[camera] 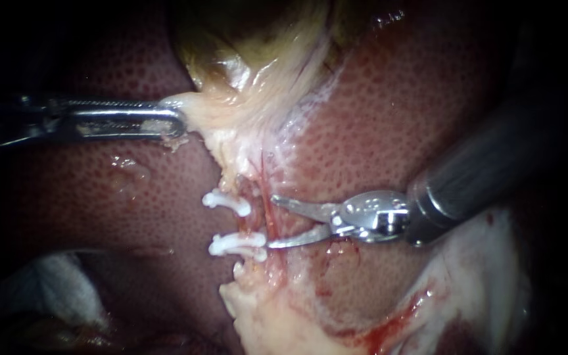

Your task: Go to the cutting position left tube

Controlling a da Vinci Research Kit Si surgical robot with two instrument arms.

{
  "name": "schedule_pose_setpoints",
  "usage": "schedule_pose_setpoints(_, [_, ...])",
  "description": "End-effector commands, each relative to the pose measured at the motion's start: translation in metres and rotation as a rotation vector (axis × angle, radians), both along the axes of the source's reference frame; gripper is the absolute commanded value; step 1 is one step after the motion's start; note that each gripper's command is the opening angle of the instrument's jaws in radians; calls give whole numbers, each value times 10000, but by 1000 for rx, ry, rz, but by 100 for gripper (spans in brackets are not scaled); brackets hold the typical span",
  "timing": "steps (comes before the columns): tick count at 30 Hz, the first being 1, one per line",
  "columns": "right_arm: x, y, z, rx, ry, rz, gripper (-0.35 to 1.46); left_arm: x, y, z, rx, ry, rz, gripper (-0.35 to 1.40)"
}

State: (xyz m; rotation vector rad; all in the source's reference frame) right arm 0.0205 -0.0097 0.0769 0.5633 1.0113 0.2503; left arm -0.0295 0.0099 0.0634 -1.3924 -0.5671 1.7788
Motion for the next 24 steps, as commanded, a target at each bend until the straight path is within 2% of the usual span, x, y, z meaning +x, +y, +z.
schedule_pose_setpoints(1, [3,-1,2,7,2,-2,143,0,0,-1,0,1,-1,-35])
schedule_pose_setpoints(10, [27,-9,14,43,12,-18,143,-3,-2,-1,-1,0,2,-35])
schedule_pose_setpoints(16, [38,-8,17,66,22,-31,143,-4,-3,-1,-1,-1,3,-35])
schedule_pose_setpoints(24, [53,-5,23,91,20,-26,143,-8,-6,-1,-2,-3,6,-35])
